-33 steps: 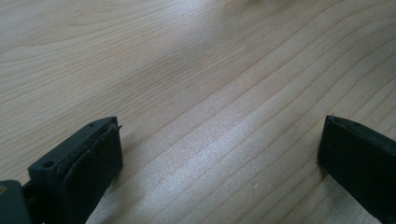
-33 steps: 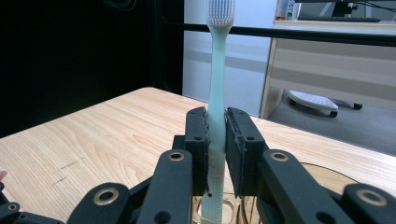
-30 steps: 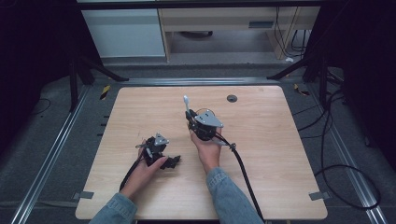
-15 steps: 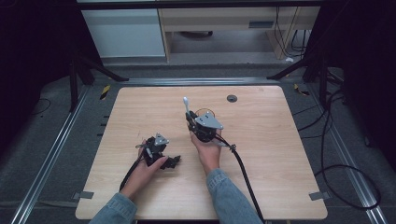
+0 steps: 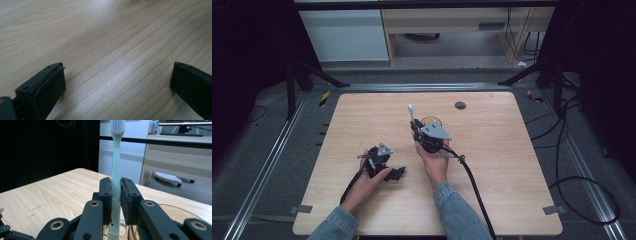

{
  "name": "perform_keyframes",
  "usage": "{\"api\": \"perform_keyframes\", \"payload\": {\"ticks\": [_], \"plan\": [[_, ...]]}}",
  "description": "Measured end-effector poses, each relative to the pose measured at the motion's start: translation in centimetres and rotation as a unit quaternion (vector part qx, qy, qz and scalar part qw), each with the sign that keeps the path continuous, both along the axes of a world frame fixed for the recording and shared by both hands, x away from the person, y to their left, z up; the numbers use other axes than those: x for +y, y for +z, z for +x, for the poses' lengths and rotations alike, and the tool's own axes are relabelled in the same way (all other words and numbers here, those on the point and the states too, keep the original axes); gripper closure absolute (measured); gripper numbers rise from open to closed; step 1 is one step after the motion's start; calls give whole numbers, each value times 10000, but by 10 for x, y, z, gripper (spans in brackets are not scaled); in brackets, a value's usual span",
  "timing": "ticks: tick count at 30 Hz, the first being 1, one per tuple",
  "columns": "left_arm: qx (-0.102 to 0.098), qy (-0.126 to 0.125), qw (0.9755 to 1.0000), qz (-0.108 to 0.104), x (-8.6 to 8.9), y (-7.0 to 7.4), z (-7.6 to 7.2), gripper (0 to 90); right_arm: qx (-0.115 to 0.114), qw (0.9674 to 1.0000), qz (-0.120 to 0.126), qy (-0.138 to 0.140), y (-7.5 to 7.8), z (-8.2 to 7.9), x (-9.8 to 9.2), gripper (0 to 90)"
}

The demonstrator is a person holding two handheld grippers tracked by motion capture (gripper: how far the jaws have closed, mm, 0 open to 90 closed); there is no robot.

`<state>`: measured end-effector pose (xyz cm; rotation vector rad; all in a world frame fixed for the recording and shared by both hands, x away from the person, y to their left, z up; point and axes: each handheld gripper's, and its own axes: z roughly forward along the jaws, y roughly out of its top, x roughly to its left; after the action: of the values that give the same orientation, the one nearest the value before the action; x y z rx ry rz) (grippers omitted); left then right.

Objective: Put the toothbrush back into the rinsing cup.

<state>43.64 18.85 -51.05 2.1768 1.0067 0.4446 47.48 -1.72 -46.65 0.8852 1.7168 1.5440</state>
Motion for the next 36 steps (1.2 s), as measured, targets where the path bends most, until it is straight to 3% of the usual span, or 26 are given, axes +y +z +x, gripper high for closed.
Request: {"api": "perform_keyframes", "payload": {"ticks": [13,23,36], "plan": [[-1,-1,10000,-1,0,0,0,0,16,10000,-53,-27,-9,-1,-1,794],[0,-3,10000,-1,0,0,0,0,83,9995,-290,79,-8,-2,1,790],[-3,-3,10000,2,0,0,0,0,118,9992,-345,174,-8,-1,3,757]]}}
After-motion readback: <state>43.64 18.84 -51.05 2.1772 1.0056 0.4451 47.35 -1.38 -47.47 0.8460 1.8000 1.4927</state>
